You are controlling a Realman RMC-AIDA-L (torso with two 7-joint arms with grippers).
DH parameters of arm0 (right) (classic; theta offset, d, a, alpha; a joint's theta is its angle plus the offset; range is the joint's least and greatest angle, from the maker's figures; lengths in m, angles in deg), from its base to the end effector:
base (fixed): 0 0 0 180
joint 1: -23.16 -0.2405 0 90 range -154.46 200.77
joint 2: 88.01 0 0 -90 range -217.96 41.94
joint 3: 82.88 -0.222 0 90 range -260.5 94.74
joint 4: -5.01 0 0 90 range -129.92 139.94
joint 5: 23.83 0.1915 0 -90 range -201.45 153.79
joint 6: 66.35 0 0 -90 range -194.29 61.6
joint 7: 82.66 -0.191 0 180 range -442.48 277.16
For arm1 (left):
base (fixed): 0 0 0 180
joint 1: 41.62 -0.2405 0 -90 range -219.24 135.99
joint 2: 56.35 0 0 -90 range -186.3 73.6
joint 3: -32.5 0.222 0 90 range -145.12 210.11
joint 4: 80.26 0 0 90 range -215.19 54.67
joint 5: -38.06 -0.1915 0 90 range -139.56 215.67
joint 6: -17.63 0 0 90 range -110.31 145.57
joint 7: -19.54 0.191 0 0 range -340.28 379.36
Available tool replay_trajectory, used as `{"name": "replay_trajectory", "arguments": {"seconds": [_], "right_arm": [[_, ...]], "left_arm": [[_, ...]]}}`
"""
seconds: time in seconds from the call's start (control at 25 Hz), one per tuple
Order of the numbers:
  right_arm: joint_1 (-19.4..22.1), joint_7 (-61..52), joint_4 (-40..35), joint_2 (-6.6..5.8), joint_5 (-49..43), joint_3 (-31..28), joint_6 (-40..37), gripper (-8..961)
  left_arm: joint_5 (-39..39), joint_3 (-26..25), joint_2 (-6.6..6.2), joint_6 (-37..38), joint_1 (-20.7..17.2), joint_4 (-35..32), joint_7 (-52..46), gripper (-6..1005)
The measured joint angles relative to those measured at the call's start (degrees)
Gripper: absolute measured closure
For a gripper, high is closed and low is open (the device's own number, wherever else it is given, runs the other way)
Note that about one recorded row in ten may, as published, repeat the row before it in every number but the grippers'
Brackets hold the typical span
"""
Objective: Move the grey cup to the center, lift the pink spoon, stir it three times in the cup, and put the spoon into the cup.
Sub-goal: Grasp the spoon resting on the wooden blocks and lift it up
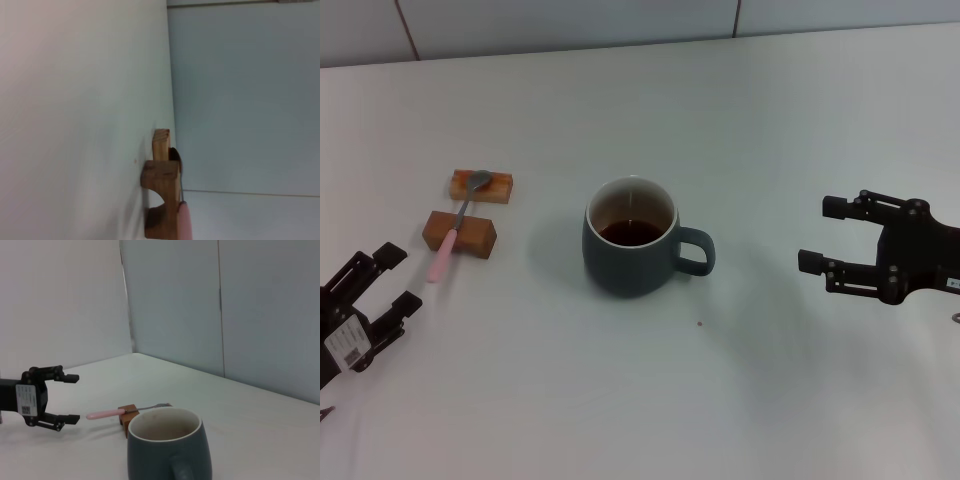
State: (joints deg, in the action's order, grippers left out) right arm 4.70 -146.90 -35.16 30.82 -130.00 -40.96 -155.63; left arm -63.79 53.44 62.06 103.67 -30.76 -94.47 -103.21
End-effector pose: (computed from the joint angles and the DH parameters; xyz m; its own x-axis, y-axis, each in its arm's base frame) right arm 0.2477 0.2861 -0.0069 0.8285 -0.1916 -0.5262 -0.4030 -0.8564 -0.3227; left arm -0.3121 0.2417 -0.0126 -0.5752 0.5811 0.5757 0.7608 0.1214 0.6376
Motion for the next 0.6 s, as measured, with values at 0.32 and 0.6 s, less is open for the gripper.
{"name": "replay_trajectory", "arguments": {"seconds": [0.32, 0.6], "right_arm": [[0.0, 0.0, 0.1, 0.0, 0.0, 0.0, 0.0, 167], [-0.3, 0.0, 0.1, 0.05, 0.0, 0.0, 0.0, 167]], "left_arm": [[0.2, -0.1, 0.09, -1.9, 1.1, 2.6, 0.6, 231], [0.3, -0.5, 0.18, -3.3, 2.6, 5.1, 1.8, 238]]}}
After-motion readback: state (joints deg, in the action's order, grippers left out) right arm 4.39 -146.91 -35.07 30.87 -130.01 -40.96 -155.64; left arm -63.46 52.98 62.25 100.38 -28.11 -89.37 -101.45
